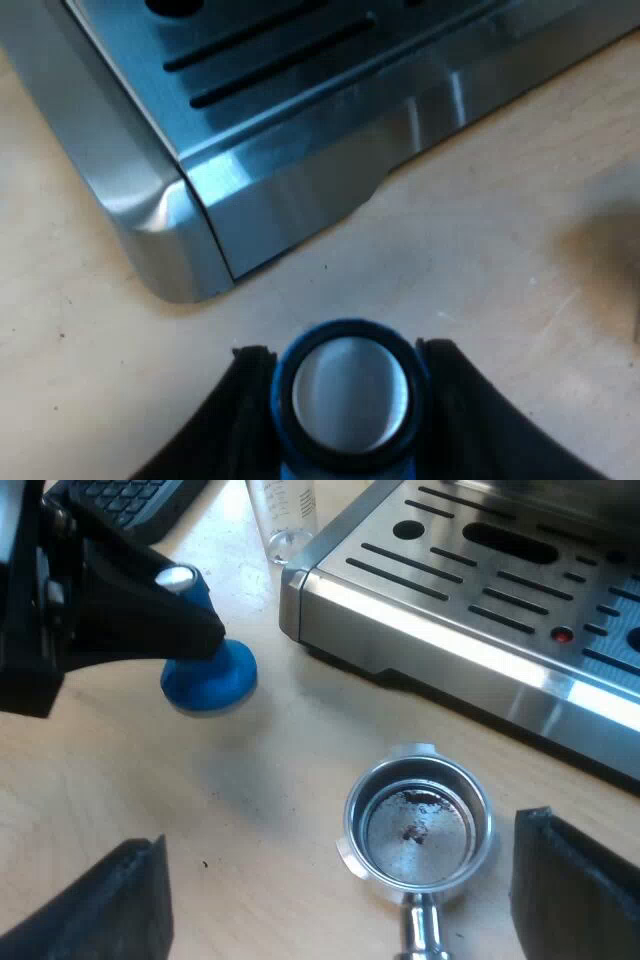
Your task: Grind coffee beans and then tamp
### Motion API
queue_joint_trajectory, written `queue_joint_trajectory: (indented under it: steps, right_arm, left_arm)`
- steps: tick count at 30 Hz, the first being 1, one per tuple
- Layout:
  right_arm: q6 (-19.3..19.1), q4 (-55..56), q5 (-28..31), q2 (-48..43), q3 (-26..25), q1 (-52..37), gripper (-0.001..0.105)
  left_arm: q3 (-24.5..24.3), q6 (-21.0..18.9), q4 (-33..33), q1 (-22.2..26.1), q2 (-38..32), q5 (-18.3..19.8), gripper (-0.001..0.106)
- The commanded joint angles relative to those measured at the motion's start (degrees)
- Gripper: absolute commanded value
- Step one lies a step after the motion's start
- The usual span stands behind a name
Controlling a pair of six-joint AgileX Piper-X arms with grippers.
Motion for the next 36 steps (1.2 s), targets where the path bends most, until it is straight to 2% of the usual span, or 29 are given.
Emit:
queue_joint_trajectory:
  steps: [1, 8, 10, 16, 20, 25, 29, 36]
  right_arm:
    - [-0.62, 2.32, 0.41, -2.47, -0.14, -0.01, 0.071]
    - [0.9, 10.42, 0.41, -9.37, -0.14, -0.01, 0.071]
    - [1.06, 12.74, 0.41, -11.57, -0.14, -0.01, 0.071]
    - [1.06, 19.37, 0.41, -16.26, -0.14, -0.01, 0.071]
    - [1.06, 24.69, 0.41, -18.7, -0.14, -0.01, 0.071]
    - [1.06, 29.76, 0.41, -19.61, -0.14, -0.01, 0.071]
    - [1.06, 29.76, 0.41, -19.61, -0.14, -0.01, 0.071]
    - [1.06, 29.76, -0.05, -19.61, -0.11, -0.01, 0.071]
  left_arm:
    - [-2.79, -0.25, 7.45, -0.04, -4.8, 0.11, 0.012]
    - [-7.95, -0.25, 18.5, -0.04, -9.15, 0.31, 0.012]
    - [-10.3, -0.13, 22.15, -0.04, -9.47, 1.4, 0.012]
    - [-15.69, 0.22, 26.8, -0.98, -9.45, 2.54, 0.012]
    - [-19.13, 0.22, 28.9, -4.0, -9.45, 2.54, 0.012]
    - [-22.49, 0.09, 30.23, -11.17, -9.45, 2.54, 0.012]
    - [-24.62, -0.97, 30.23, -15.63, -9.23, 2.24, 0.012]
    - [-30.78, -1.15, 32.84, -19.87, -3.22, 1.95, 0.012]
